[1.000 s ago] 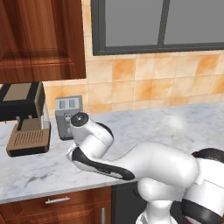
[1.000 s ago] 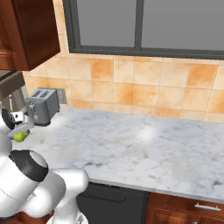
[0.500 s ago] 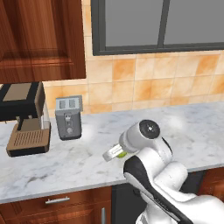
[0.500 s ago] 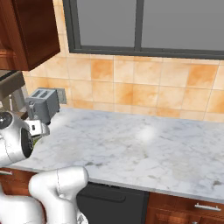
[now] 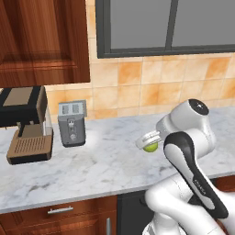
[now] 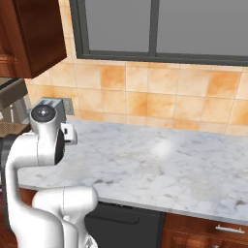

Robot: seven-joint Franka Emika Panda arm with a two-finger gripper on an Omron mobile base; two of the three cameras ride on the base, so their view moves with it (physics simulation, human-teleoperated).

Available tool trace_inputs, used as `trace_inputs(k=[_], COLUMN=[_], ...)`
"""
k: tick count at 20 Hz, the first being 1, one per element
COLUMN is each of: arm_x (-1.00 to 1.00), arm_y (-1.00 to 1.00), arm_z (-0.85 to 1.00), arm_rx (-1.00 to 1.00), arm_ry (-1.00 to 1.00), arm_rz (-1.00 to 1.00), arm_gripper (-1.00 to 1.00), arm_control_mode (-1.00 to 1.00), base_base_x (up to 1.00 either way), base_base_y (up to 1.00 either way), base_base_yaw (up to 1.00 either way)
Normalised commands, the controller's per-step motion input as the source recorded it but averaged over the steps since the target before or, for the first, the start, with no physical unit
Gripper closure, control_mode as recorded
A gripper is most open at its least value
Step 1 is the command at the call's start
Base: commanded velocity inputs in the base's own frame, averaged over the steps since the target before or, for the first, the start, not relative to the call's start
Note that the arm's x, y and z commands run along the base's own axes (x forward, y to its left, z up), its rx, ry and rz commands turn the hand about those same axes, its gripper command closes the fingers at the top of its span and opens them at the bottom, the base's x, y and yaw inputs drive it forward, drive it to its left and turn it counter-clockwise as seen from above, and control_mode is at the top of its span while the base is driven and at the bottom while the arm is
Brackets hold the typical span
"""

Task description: Place the pear in the correct fridge rack based on whether it is a fruit or vegetable. Finally, close the fridge door.

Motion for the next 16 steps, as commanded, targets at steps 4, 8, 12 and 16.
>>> trace_inputs(k=[4,8,12,16], arm_x=[0.00,0.00,0.00,-0.26], arm_y=[0.00,0.00,0.00,-0.01], arm_z=[0.00,0.00,0.00,-0.03], arm_rx=[0.00,0.00,0.00,0.00], arm_ry=[0.00,0.00,0.00,0.01], arm_rz=[0.00,0.00,0.00,0.00], arm_gripper=[1.00,1.00,1.00,1.00], arm_control_mode=[-1.00,-1.00,-1.00,-1.00], base_base_x=[0.00,0.00,0.00,0.00], base_base_y=[0.00,0.00,0.00,0.00], base_base_yaw=[0.00,0.00,0.00,0.00])
